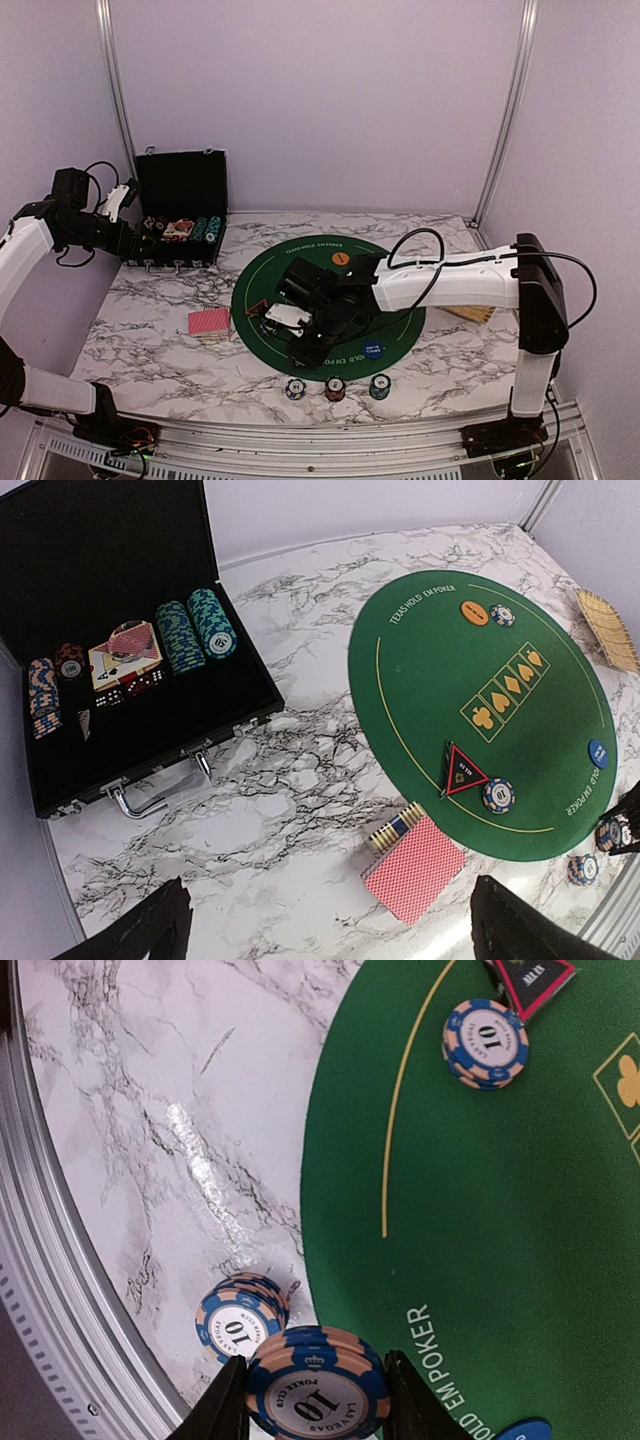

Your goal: Distribute texas hold em gaming equipment

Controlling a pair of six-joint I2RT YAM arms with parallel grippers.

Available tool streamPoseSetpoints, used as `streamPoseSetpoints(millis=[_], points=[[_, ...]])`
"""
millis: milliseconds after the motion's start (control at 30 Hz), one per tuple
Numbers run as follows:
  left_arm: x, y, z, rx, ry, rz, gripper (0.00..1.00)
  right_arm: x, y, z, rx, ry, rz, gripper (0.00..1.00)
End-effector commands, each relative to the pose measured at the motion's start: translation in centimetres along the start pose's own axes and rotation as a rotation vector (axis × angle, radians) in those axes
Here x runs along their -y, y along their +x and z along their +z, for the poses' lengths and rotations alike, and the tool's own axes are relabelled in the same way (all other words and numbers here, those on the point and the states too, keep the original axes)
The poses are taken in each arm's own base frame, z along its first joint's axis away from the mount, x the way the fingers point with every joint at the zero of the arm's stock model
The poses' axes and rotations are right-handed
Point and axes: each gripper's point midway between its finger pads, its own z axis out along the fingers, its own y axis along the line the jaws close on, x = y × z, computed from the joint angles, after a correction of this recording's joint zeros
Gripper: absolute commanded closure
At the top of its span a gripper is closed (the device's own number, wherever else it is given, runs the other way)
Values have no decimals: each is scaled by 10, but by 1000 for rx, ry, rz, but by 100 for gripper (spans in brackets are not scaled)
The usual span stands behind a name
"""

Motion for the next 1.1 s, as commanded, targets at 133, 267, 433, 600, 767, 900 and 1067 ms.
streamPoseSetpoints(millis=[133,267,433,600,767,900,1067], points=[[6,-5,-11,13,8,17,1,50,15,-7,3,51,141,85],[7,-5,-11,14,11,17,1,68,30,2,-19,70,187,86],[7,-8,-12,19,12,15,1,87,49,10,-44,96,238,86],[7,-8,-12,20,8,17,1,95,58,14,-53,106,258,86],[6,-10,-13,22,7,16,1,99,67,19,-73,119,270,86],[6,-10,-13,20,6,17,1,102,72,19,-80,133,280,87],[7,-10,-13,22,8,18,1,104,77,16,-82,142,290,87]])
